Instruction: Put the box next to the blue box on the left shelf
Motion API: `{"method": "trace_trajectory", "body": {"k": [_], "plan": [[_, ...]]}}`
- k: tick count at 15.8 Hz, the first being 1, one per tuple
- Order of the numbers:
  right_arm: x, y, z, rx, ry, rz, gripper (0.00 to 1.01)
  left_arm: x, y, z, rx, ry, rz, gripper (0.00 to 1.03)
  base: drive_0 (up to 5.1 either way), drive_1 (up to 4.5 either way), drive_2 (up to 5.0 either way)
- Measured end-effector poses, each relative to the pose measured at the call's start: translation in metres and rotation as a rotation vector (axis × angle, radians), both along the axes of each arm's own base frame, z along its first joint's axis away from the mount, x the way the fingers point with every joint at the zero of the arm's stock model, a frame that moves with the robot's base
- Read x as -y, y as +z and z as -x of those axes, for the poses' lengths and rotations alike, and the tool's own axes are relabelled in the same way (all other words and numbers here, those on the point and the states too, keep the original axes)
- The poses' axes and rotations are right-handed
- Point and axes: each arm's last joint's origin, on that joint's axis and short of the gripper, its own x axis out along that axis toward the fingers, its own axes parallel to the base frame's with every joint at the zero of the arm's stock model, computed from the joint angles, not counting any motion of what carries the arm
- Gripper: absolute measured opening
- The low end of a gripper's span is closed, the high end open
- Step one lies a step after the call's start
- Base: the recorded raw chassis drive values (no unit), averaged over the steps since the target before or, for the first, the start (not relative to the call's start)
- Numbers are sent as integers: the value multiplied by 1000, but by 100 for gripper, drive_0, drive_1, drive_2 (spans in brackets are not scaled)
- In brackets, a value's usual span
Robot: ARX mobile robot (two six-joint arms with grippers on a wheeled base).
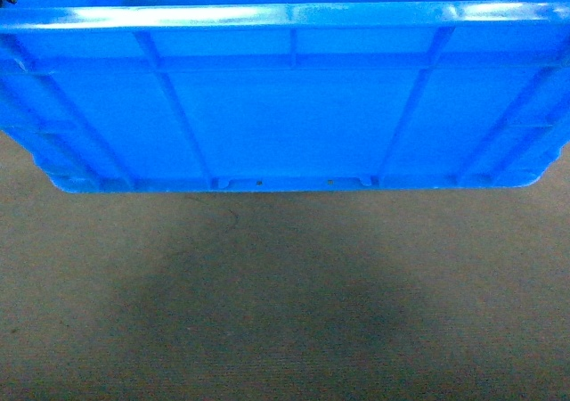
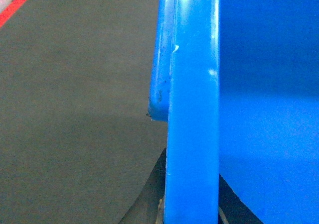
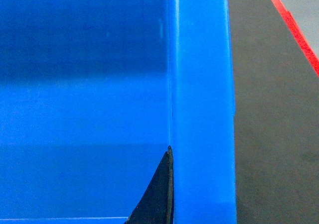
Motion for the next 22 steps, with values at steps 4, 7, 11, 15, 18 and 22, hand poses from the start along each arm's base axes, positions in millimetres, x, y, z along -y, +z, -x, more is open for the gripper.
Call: {"method": "trace_trajectory", "body": {"k": [4, 7, 11, 15, 18, 22], "plan": [[0, 0, 0, -1, -2, 1, 8, 0, 0, 0, 1, -1, 1, 8, -165, -165, -165], [0, 0, 0, 0, -2, 1, 8, 0, 0, 0, 1, -1, 0, 8, -152, -152, -152], [0, 0, 0, 0, -2, 1, 8, 0, 0, 0, 1, -1, 1, 8, -158, -158, -158], [0, 0, 0, 0, -2, 1, 8, 0, 0, 0, 1, -1, 1, 8, -152, -152, -152], [0, 0, 0, -1, -2, 1, 8, 0, 0, 0, 0, -1, 0, 8, -156, -156, -156], [0, 0, 0, -2, -3, 2, 8, 0, 0, 0, 1, -1, 1, 8, -153, -153, -153]]}}
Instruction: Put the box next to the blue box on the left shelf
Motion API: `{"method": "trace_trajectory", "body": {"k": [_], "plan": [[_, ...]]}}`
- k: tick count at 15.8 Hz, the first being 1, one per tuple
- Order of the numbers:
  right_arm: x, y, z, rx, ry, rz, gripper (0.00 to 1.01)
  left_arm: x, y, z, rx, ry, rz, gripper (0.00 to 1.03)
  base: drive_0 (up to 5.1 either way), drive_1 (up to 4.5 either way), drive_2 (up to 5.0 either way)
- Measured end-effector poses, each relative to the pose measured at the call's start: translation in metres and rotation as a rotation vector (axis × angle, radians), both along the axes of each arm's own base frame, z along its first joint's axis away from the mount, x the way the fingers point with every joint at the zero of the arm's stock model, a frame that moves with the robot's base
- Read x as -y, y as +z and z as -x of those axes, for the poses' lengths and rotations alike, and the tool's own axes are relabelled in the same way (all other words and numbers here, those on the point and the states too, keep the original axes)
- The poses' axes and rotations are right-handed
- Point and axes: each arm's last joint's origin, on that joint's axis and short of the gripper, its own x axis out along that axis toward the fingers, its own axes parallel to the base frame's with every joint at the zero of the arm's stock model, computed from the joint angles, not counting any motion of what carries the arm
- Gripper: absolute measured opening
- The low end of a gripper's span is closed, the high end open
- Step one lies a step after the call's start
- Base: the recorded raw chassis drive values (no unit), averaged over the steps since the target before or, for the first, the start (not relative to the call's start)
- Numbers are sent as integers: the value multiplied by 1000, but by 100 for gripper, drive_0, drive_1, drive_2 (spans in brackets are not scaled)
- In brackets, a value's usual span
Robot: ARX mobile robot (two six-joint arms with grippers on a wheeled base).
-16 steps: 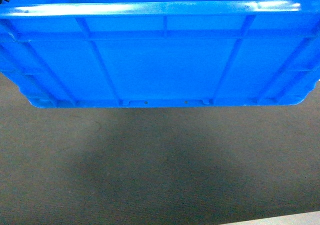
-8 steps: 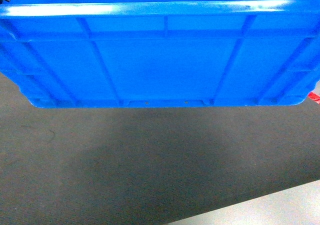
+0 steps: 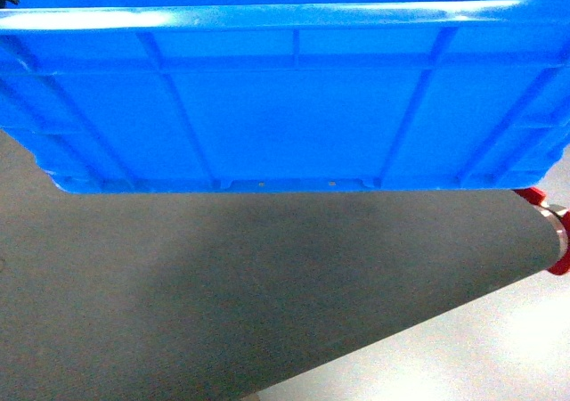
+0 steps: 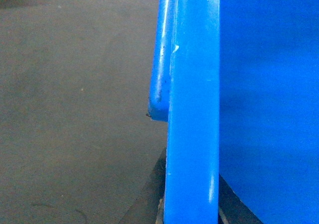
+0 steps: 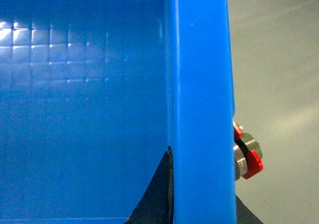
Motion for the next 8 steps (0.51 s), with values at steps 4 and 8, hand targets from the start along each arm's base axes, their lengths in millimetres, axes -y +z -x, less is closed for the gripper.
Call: {"method": "trace_trajectory", "body": {"k": [4, 8], "plan": [[0, 0, 0, 1, 0, 0, 8, 0, 0, 0, 0, 1, -1, 8, -151, -151, -151], [0, 0, 0, 1, 0, 0, 8, 0, 0, 0, 0, 1, -1, 8, -154, -154, -154]]}}
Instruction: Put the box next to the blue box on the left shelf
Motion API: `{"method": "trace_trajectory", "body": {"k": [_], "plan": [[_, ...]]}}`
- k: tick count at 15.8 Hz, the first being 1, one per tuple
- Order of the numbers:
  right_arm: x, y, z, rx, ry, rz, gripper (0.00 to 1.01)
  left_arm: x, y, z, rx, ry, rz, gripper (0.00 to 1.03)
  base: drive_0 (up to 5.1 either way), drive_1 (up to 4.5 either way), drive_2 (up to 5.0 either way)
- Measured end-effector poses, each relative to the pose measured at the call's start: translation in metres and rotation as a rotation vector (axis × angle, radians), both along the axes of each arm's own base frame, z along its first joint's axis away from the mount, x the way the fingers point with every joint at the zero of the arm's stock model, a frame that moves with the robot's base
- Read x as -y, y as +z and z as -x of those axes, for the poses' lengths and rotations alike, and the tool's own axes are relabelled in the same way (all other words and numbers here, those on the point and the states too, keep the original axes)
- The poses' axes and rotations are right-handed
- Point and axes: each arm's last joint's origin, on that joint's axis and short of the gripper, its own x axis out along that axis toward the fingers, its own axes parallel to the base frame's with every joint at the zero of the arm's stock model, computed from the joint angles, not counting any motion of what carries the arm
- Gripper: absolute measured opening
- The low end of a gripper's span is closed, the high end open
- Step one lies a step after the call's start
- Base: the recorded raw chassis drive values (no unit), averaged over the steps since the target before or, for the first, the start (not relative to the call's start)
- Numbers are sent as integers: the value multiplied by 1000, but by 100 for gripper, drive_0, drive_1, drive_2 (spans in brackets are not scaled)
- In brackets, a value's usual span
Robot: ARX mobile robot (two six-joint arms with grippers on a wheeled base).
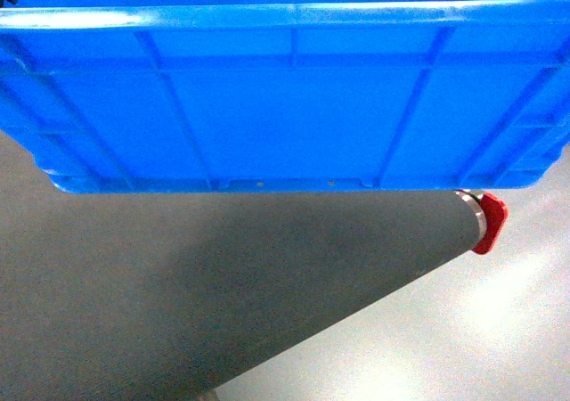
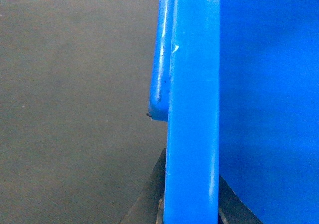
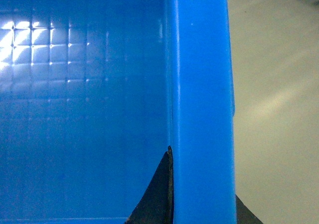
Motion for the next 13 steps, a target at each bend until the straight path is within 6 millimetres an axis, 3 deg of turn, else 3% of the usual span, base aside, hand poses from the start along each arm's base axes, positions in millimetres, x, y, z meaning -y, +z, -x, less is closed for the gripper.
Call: {"method": "trace_trajectory", "body": {"k": [13], "plan": [[0, 0, 0, 0, 0, 0, 8, 0, 0, 0, 0, 0, 0, 8, -152, -152, -152]]}}
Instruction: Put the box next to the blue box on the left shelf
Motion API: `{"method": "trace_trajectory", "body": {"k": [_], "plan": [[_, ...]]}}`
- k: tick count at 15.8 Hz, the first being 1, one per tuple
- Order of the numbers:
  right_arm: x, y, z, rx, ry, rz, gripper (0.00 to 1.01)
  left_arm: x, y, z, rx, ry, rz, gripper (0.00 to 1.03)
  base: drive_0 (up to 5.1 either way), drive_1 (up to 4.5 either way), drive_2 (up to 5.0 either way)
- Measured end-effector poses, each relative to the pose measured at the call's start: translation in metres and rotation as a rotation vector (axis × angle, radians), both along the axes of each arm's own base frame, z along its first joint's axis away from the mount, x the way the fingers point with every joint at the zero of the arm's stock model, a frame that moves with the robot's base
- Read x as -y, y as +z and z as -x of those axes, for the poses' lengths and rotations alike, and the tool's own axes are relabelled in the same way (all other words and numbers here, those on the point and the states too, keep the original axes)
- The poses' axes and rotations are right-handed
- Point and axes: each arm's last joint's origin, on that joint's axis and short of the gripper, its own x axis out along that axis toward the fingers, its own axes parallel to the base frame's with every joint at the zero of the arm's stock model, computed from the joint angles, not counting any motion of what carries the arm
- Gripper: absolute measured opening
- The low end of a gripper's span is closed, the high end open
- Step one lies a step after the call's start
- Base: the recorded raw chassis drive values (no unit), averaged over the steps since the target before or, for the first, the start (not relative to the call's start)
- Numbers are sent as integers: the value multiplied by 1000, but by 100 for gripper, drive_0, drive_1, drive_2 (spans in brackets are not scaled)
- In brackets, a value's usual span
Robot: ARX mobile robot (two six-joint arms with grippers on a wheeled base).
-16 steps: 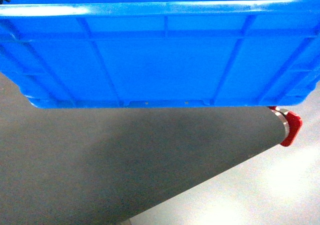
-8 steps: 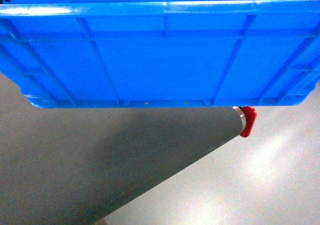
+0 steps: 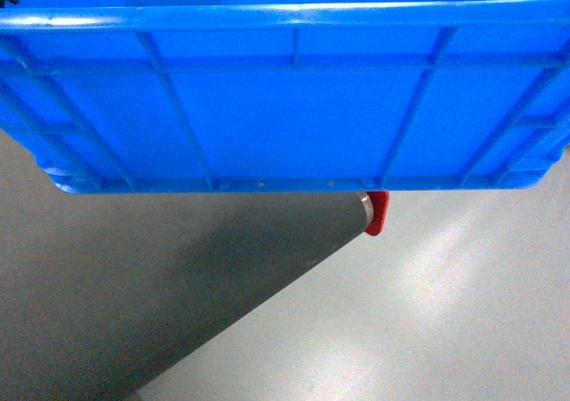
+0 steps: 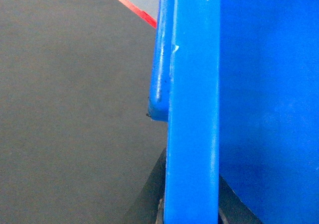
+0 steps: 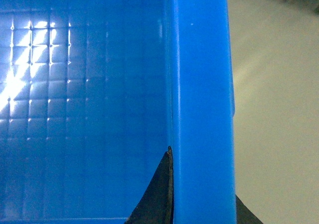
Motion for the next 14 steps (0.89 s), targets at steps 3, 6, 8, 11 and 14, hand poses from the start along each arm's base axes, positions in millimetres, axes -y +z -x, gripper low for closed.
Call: {"method": "trace_trajectory", "body": {"k": [3, 6, 8, 11, 14], "plan": [[0, 0, 0, 1, 0, 0, 8, 0, 0, 0, 0, 0, 0, 8, -146, -146, -146], [0, 0, 0, 0, 0, 0, 8, 0, 0, 0, 0, 0, 0, 8, -152, -152, -152], [0, 0, 0, 0, 0, 0, 8, 0, 0, 0, 0, 0, 0, 8, -162, -162, -162], [0, 0, 0, 0, 0, 0, 8, 0, 0, 0, 0, 0, 0, 8, -151, -151, -151], [0, 0, 0, 0, 0, 0, 8, 0, 0, 0, 0, 0, 0, 8, -157, -157, -157]]}}
